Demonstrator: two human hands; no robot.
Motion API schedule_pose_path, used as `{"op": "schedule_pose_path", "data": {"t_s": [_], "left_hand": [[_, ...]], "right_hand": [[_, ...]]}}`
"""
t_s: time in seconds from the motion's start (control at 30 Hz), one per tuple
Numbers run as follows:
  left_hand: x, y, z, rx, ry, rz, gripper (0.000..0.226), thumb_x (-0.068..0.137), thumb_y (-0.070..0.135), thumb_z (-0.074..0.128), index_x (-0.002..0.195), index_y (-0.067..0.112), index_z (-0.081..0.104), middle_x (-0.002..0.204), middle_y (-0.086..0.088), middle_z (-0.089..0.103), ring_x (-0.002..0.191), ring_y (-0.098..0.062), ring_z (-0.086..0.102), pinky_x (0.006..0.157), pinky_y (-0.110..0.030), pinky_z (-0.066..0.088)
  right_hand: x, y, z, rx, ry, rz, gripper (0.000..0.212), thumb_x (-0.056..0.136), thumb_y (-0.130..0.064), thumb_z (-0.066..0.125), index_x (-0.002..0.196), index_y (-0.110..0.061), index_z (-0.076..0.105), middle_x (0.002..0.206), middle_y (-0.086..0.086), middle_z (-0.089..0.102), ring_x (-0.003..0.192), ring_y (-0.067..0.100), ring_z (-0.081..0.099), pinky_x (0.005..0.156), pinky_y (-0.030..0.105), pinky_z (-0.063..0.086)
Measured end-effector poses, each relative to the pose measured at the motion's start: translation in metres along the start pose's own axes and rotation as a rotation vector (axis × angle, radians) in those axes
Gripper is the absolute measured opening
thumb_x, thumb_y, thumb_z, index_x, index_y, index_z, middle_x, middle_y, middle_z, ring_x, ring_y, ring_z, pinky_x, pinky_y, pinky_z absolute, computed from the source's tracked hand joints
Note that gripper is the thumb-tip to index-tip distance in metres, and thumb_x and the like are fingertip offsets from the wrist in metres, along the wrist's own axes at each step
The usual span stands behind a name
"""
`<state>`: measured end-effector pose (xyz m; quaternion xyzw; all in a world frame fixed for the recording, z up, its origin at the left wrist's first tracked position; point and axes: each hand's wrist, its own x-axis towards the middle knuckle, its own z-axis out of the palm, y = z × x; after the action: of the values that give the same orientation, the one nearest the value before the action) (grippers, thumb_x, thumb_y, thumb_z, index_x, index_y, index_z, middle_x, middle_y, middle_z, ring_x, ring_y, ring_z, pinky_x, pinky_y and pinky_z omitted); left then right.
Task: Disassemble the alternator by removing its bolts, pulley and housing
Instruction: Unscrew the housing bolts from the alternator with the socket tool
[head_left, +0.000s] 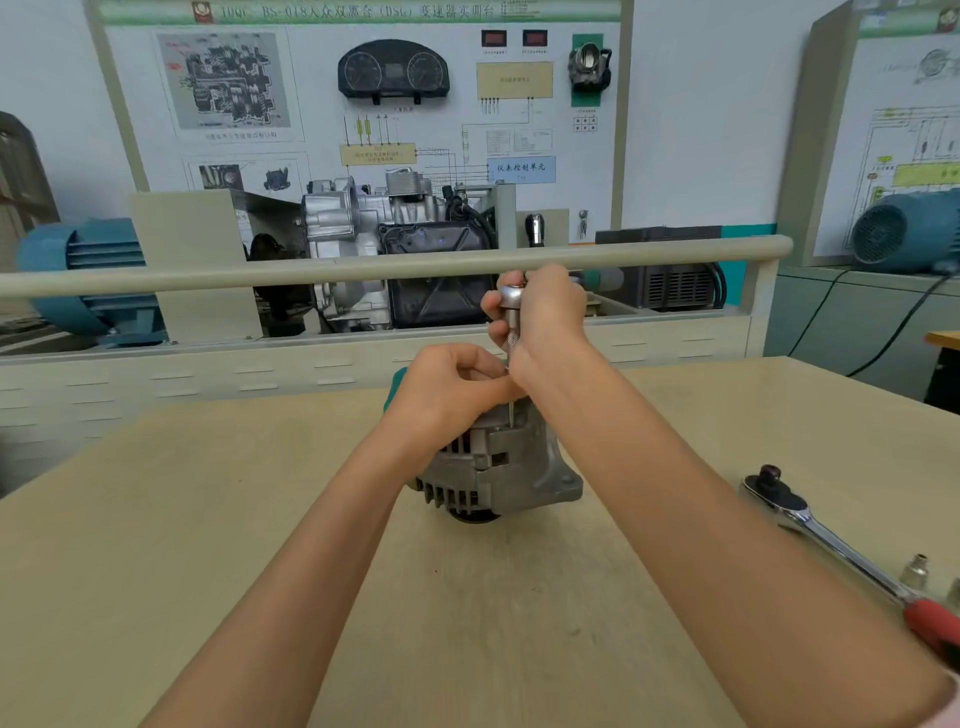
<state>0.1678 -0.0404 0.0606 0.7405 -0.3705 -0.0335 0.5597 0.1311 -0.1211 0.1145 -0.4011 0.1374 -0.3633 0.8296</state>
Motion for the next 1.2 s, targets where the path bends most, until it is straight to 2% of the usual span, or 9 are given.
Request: {"op": "schedule_pose_path", "data": {"t_s": [0.2, 0.53, 0.63, 0.73, 0.83, 0.9, 1.0, 1.1, 1.2], "left_hand": [[-0.001, 0.001, -0.008, -0.128, -0.157, -0.026, 0.008, 0.079, 0.019, 0.076, 0.086, 0.023, 0.074, 0.084, 0.006, 0.076, 0.080, -0.006, 0.071, 0.077, -0.020, 0.055], [0.000, 0.000, -0.010, -0.127, -0.158, -0.039, 0.007, 0.081, 0.015, 0.074, 0.088, 0.017, 0.077, 0.086, 0.000, 0.076, 0.082, -0.011, 0.070, 0.081, -0.023, 0.055], [-0.001, 0.000, -0.009, -0.142, -0.118, -0.036, 0.008, 0.077, 0.015, 0.077, 0.076, 0.022, 0.075, 0.076, 0.003, 0.075, 0.073, -0.007, 0.069, 0.074, -0.021, 0.055], [-0.002, 0.002, -0.005, -0.105, -0.051, -0.035, 0.010, 0.074, 0.015, 0.080, 0.072, 0.019, 0.071, 0.074, 0.000, 0.073, 0.072, -0.012, 0.068, 0.074, -0.026, 0.055], [-0.002, 0.004, 0.003, 0.044, 0.051, -0.005, 0.017, 0.078, 0.009, 0.073, 0.068, 0.016, 0.061, 0.068, -0.002, 0.065, 0.069, -0.017, 0.061, 0.070, -0.031, 0.050], [-0.004, 0.006, 0.006, 0.064, 0.064, 0.006, 0.017, 0.080, 0.007, 0.068, 0.070, 0.016, 0.058, 0.069, -0.002, 0.062, 0.069, -0.016, 0.059, 0.069, -0.032, 0.049], [-0.007, 0.009, 0.004, 0.022, -0.026, 0.001, 0.005, 0.084, 0.013, 0.068, 0.084, 0.017, 0.065, 0.084, -0.001, 0.071, 0.080, -0.014, 0.066, 0.079, -0.030, 0.053], [-0.009, 0.009, -0.001, -0.032, -0.113, 0.003, 0.009, 0.088, 0.018, 0.065, 0.086, 0.022, 0.073, 0.083, 0.007, 0.075, 0.080, -0.006, 0.070, 0.080, -0.025, 0.053], [-0.006, 0.007, -0.010, -0.134, -0.199, -0.020, 0.018, 0.094, 0.016, 0.058, 0.102, 0.015, 0.074, 0.096, 0.000, 0.076, 0.094, -0.013, 0.070, 0.091, -0.030, 0.051]], "right_hand": [[0.012, -0.020, -0.002, -0.034, -0.203, 0.330, 0.025, 0.094, -0.006, 0.028, 0.079, -0.006, 0.048, 0.045, -0.005, 0.043, 0.046, 0.011, 0.048, 0.048, 0.021, 0.041], [0.027, -0.025, -0.004, -0.152, -0.655, 0.710, 0.026, 0.095, -0.017, 0.039, 0.076, -0.007, 0.055, 0.037, -0.009, 0.041, 0.029, 0.003, 0.038, 0.032, 0.010, 0.019], [0.018, -0.023, -0.004, -0.125, -0.602, 0.627, 0.026, 0.096, -0.017, 0.039, 0.074, -0.011, 0.053, 0.039, -0.010, 0.040, 0.031, 0.002, 0.039, 0.034, 0.010, 0.020], [0.008, -0.013, 0.000, -0.082, -0.291, 0.345, 0.024, 0.094, -0.011, 0.035, 0.077, -0.014, 0.051, 0.043, -0.010, 0.045, 0.034, 0.003, 0.042, 0.035, 0.012, 0.022], [-0.002, -0.001, 0.005, -0.029, 0.096, -0.053, 0.027, 0.097, -0.004, 0.032, 0.121, -0.012, 0.043, 0.092, 0.013, 0.064, 0.050, 0.009, 0.053, 0.036, 0.014, 0.035], [-0.002, 0.002, 0.006, -0.011, 0.108, -0.105, 0.023, 0.098, -0.004, 0.030, 0.118, -0.015, 0.036, 0.109, 0.020, 0.058, 0.050, 0.009, 0.052, 0.037, 0.015, 0.037], [-0.001, -0.005, 0.007, 0.025, 0.034, 0.024, 0.021, 0.096, -0.003, 0.029, 0.110, -0.017, 0.031, 0.079, 0.012, 0.052, 0.041, 0.012, 0.042, 0.032, 0.015, 0.030], [-0.007, -0.007, 0.003, -0.185, -0.009, -0.002, 0.024, 0.094, -0.002, 0.029, 0.102, -0.010, 0.049, 0.081, 0.008, 0.058, 0.058, 0.015, 0.047, 0.041, 0.019, 0.034], [0.001, -0.005, -0.003, -0.449, -0.015, -0.058, 0.043, 0.096, -0.008, 0.030, 0.138, -0.006, 0.036, 0.105, 0.014, 0.065, 0.071, 0.017, 0.051, 0.054, 0.023, 0.038]]}}
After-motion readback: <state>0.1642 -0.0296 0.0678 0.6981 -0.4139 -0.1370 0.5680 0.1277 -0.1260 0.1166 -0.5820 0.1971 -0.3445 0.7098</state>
